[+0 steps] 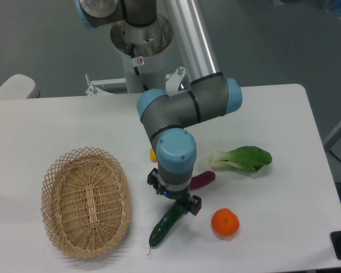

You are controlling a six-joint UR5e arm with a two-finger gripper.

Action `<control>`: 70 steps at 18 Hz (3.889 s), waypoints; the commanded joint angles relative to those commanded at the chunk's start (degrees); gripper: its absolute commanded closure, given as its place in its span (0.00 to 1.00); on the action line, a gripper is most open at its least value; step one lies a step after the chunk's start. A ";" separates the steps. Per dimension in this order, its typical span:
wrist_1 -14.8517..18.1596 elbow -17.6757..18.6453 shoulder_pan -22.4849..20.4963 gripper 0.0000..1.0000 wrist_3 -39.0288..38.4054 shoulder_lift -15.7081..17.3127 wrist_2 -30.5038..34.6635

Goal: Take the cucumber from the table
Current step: 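Close the gripper around the middle of the green cucumber, then lift the cucumber and carry it toward the bok choy, then hold the cucumber raised beside the bok choy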

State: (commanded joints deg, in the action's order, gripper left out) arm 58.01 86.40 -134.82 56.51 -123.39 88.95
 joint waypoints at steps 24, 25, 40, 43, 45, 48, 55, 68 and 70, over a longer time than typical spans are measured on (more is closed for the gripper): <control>-7.74 2.20 0.53 0.39 -2.11 -3.08 0.09; -7.74 2.20 0.44 0.50 -1.94 -3.08 0.09; -6.95 -0.88 -1.58 0.75 5.88 -0.45 0.09; -5.72 -0.97 -4.38 0.75 8.86 2.45 0.00; -4.06 -1.05 -5.71 0.74 12.72 4.21 0.00; 1.12 -0.88 -8.26 0.74 18.96 8.42 -0.26; 6.24 -1.14 -15.19 0.74 30.65 12.48 -0.09; 7.03 -1.32 -19.86 0.74 39.20 12.65 -0.35; 7.03 -1.32 -19.86 0.74 39.20 12.74 -0.35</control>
State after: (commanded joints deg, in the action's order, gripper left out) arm 65.04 85.08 -154.69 95.71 -110.65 88.59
